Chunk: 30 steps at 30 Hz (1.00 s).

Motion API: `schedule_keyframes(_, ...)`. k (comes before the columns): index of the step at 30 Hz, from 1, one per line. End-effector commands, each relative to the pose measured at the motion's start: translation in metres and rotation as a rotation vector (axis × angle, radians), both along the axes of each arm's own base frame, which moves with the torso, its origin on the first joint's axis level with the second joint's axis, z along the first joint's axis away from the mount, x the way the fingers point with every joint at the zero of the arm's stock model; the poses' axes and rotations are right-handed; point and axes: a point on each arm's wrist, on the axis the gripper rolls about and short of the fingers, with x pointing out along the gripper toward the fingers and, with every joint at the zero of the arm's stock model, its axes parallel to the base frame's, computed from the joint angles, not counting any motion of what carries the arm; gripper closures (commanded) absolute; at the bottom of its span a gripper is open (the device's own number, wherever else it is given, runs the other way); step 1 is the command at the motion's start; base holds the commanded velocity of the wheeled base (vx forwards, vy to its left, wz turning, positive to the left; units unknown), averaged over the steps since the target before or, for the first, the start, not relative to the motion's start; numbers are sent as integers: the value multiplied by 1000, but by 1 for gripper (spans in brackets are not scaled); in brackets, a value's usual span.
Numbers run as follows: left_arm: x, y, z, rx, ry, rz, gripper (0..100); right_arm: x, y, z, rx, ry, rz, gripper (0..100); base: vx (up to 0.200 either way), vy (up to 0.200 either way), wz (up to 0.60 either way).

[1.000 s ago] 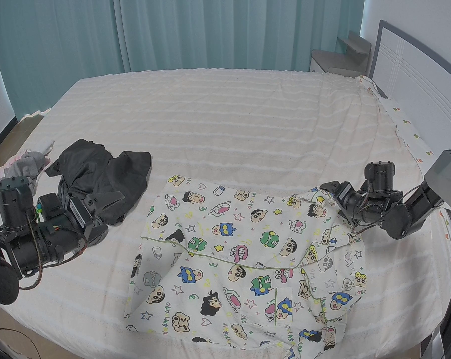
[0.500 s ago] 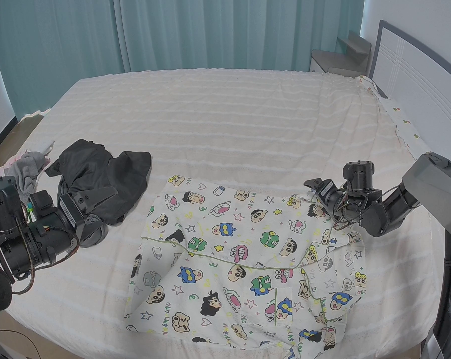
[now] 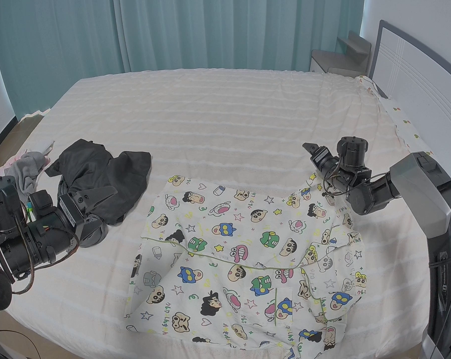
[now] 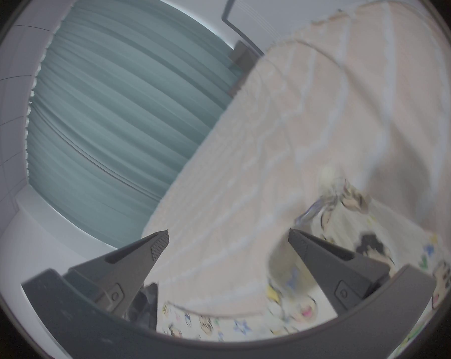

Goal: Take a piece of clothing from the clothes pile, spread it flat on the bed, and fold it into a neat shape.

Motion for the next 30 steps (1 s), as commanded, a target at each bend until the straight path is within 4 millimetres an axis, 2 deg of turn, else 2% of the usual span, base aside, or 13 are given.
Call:
schedule_keyframes(1,0,0,0,2,1,1,0,21,2,6,-6,-110,-37,0,0,0,0)
schedule_keyframes(2,0,0,0,2,1,1,0,21,2,6,-6,-110,-37,0,0,0,0)
schedule_keyframes(3,1,0,-1,2,2,1,0,24,3,19,-1,-163,-38,0,0,0,0)
schedule_keyframes(9,0,0,0,2,1,3,0,17,-10,28,-49,-155,-63,0,0,0,0)
schedule_keyframes(13,0,1,1,1,-5,4,0,-19,-40,42,-99,-76,-69,0,0,0,0)
schedule_keyframes(14,0,1,1,1,-5,4,0,-23,-42,42,-104,-69,-65,0,0,0,0)
schedule_keyframes(15,-1,1,2,2,-11,4,0,-44,-55,45,-136,-32,-47,0,0,0,0)
schedule_keyframes(18,-3,1,4,0,-23,2,0,-93,-77,50,-173,33,8,0,0,0,0)
schedule_keyframes(20,-4,1,5,-1,-26,2,0,-110,-84,48,-178,57,29,0,0,0,0)
schedule_keyframes(21,-5,1,6,-1,-30,2,0,-139,-95,46,-186,85,57,0,0,0,0)
schedule_keyframes(22,-6,1,7,-2,-35,1,0,-158,-101,40,-192,109,72,0,0,0,0)
schedule_keyframes(26,-9,1,10,-4,-50,1,0,-205,-115,13,-218,191,122,0,0,0,0)
schedule_keyframes(30,-14,1,14,-7,-71,-2,0,-230,-119,-13,-209,244,161,0,0,0,0)
